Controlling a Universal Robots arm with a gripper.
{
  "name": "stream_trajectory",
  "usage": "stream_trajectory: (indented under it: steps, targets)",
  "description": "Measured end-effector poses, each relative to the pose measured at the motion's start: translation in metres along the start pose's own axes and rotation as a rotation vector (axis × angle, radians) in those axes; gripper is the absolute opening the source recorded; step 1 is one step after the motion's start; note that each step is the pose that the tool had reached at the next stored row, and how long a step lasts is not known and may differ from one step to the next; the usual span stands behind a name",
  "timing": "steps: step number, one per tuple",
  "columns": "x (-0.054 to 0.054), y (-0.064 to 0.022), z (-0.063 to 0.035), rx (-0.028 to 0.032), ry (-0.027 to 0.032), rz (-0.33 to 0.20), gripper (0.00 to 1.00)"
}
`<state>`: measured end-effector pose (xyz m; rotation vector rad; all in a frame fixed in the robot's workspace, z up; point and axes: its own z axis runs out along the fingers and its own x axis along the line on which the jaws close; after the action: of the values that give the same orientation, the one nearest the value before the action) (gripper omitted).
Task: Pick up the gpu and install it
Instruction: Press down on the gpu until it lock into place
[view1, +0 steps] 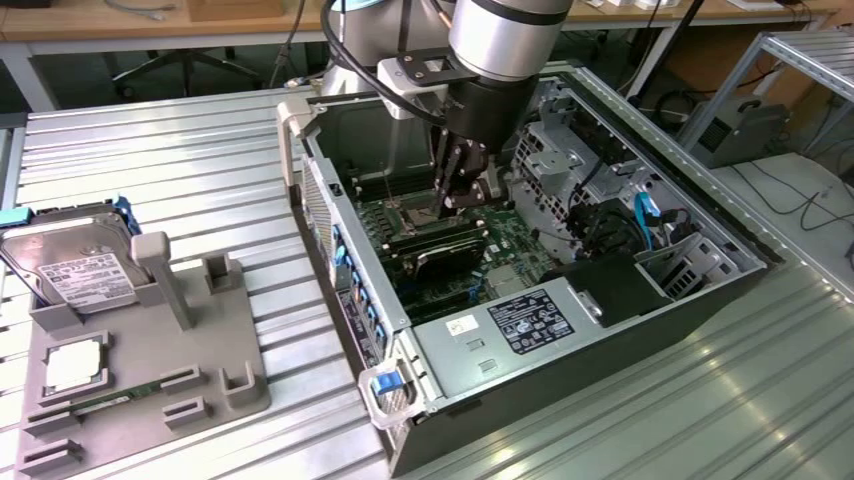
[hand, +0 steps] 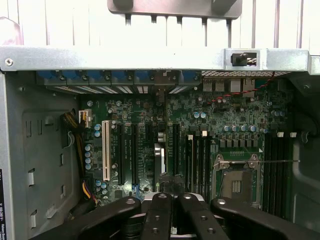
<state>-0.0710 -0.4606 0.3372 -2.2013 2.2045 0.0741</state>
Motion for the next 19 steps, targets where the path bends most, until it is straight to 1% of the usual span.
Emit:
stream_trajectory:
  steps: [1, 12, 15, 19]
  targets:
    - [0.0, 0.0, 0.0, -0.0001, 0.0, 0.0, 0.11]
    - [0.0, 0.0, 0.0004, 0.0, 0.0, 0.0, 0.11]
    - [0.0, 0.0, 0.004, -0.0001, 0.0, 0.0, 0.11]
    - [0.001, -0.0002, 0.0119, 0.0, 0.0, 0.0, 0.11]
